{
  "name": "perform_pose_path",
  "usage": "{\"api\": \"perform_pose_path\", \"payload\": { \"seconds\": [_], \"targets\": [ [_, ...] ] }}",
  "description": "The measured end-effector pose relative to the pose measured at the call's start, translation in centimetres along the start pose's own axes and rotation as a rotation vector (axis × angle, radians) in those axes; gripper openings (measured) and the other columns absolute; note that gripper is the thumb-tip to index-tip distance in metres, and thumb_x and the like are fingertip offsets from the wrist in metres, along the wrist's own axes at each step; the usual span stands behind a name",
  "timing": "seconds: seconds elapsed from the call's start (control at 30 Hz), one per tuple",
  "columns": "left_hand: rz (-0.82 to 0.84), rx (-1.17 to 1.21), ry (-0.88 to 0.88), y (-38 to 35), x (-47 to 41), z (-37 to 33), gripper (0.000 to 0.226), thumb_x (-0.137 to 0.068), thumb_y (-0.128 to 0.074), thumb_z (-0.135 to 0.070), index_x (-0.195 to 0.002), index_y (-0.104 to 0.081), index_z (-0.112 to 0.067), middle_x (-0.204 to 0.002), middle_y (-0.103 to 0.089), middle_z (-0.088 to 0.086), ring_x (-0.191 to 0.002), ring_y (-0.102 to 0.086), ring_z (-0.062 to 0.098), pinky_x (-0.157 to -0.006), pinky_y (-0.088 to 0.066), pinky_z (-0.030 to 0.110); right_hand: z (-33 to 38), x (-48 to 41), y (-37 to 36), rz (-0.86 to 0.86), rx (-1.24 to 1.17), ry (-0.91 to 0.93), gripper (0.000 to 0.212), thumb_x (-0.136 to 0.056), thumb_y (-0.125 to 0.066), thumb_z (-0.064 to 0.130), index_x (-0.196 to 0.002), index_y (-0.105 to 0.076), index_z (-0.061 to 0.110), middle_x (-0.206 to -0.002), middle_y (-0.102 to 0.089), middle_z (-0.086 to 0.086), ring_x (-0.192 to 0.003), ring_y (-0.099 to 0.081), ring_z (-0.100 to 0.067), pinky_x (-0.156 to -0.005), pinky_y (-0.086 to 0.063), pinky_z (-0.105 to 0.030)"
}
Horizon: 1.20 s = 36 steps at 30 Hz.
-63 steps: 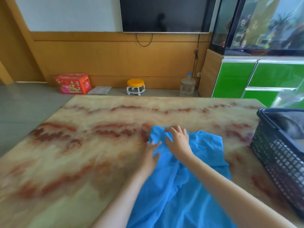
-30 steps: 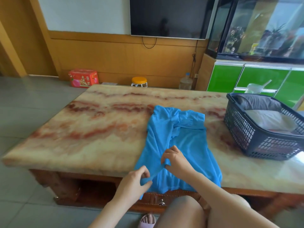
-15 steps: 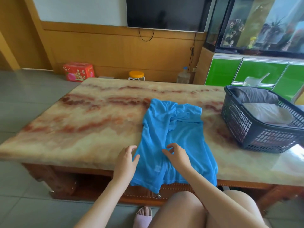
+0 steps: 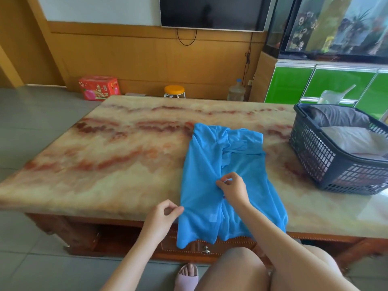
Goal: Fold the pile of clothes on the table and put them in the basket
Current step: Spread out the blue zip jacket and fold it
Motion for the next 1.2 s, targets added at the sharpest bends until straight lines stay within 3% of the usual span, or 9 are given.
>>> {"api": "perform_pose_path", "payload": {
  "seconds": [0.13, 0.27, 0.37, 0.57, 0.67, 0.8, 0.97, 1.1, 1.2],
  "targets": [
    [0.014, 0.240, 0.120, -1.0, 0.9, -0.3, 0.013, -0.085, -0.065, -0.005, -0.082, -0.053, -0.002, -0.069, -0.062, 0.011, -0.057, -0.061, 0.017, -0.054, -0.056, 0.029, -0.4, 0.4, 0.9, 0.023, 0.057, -0.002, 0.023, -0.077, -0.072, 0.020, -0.091, -0.053, 0.019, -0.080, -0.053, 0.003, -0.065, -0.058, -0.021, -0.069, -0.056, -0.049],
    [-0.009, 0.152, 0.096, -1.2, 0.7, 0.4, 0.020, -0.082, -0.068, -0.003, -0.082, -0.049, -0.005, -0.057, -0.057, 0.007, -0.039, -0.053, 0.009, -0.039, -0.046, 0.023, -0.8, 0.9, 0.9, 0.079, 0.157, 0.060, 0.029, -0.079, -0.072, 0.022, -0.100, -0.053, 0.018, -0.085, -0.049, 0.003, -0.070, -0.055, -0.019, -0.055, -0.052, -0.037],
    [0.003, 0.015, 0.098, -1.1, 0.6, 1.2, 0.023, -0.079, -0.072, -0.006, -0.083, -0.049, -0.006, -0.052, -0.056, 0.003, -0.039, -0.053, 0.011, -0.038, -0.043, 0.025, -1.1, 1.0, 1.1, 0.084, 0.411, 0.148, 0.025, -0.083, -0.066, 0.020, -0.105, -0.054, 0.019, -0.089, -0.053, 0.003, -0.080, -0.053, -0.016, -0.065, -0.042, -0.028],
    [-0.153, -0.488, -0.117, -0.4, 0.5, -0.7, 0.018, -0.085, -0.063, -0.040, -0.085, -0.052, -0.026, -0.079, -0.057, -0.009, -0.074, -0.056, 0.008, -0.057, -0.037, 0.021, -0.4, 0.5, 2.1, 0.046, 0.450, 0.191, 0.023, -0.086, -0.063, 0.037, -0.102, -0.056, 0.023, -0.091, -0.057, 0.008, -0.081, -0.050, -0.012, -0.063, -0.035, -0.028],
    [-0.197, -0.563, -0.360, -1.3, -1.4, -2.8, 0.016, -0.090, -0.058, -0.028, -0.105, -0.060, -0.025, -0.106, -0.056, -0.008, -0.104, -0.052, 0.013, -0.084, -0.040, 0.024, 0.6, -1.4, 2.4, 0.006, 0.394, 0.142, 0.028, -0.088, -0.059, 0.042, -0.106, -0.057, 0.021, -0.092, -0.056, 0.008, -0.083, -0.051, -0.014, -0.068, -0.036, -0.028],
    [-0.082, -0.573, -0.421, -4.4, -6.2, -5.5, 0.035, -0.095, -0.052, -0.021, -0.130, -0.054, -0.022, -0.148, -0.037, 0.001, -0.140, -0.028, 0.017, -0.110, -0.018, 0.024, 1.9, -5.0, 1.9, -0.024, 0.380, 0.086, 0.039, -0.087, -0.058, 0.048, -0.112, -0.054, 0.018, -0.094, -0.063, 0.006, -0.094, -0.060, -0.020, -0.071, -0.038, -0.029],
    [0.057, -0.816, -0.401, -7.6, -11.5, -5.9, 0.056, -0.099, -0.038, -0.037, -0.150, -0.017, -0.026, -0.159, 0.004, 0.004, -0.146, 0.008, 0.017, -0.118, 0.003, 0.038, 2.0, -7.6, 0.1, -0.011, 0.426, 0.148, 0.036, -0.085, -0.063, 0.044, -0.107, -0.049, 0.019, -0.093, -0.063, 0.006, -0.093, -0.059, -0.017, -0.069, -0.038, -0.029],
    [0.156, -0.934, -0.342, -8.3, -12.6, -4.1, 0.064, -0.097, -0.025, -0.053, -0.150, 0.000, -0.029, -0.158, 0.009, -0.003, -0.145, 0.011, 0.012, -0.117, 0.006, 0.038, 2.4, -9.3, -0.3, -0.145, 0.374, 0.196, 0.013, -0.090, -0.053, 0.023, -0.103, -0.055, 0.022, -0.095, -0.065, 0.002, -0.093, -0.060, -0.021, -0.067, -0.037, -0.029],
    [0.157, -0.949, -0.380, -8.0, -12.5, -3.4, 0.086, -0.075, 0.004, -0.076, -0.149, -0.001, -0.034, -0.158, 0.005, -0.006, -0.145, 0.008, 0.010, -0.116, 0.005, 0.036, 1.9, -10.1, 0.1, -0.094, 0.555, 0.207, 0.017, -0.089, -0.048, 0.018, -0.103, -0.058, 0.023, -0.096, -0.066, 0.000, -0.096, -0.058, -0.024, -0.066, -0.037, -0.029]
  ]
}}
Point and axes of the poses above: each hand's wrist, its own x-axis away from the middle knuckle, its own y-axis out of the back of the hand, z = x × y, the point moved 2 cm from there along -x, towards the middle knuckle
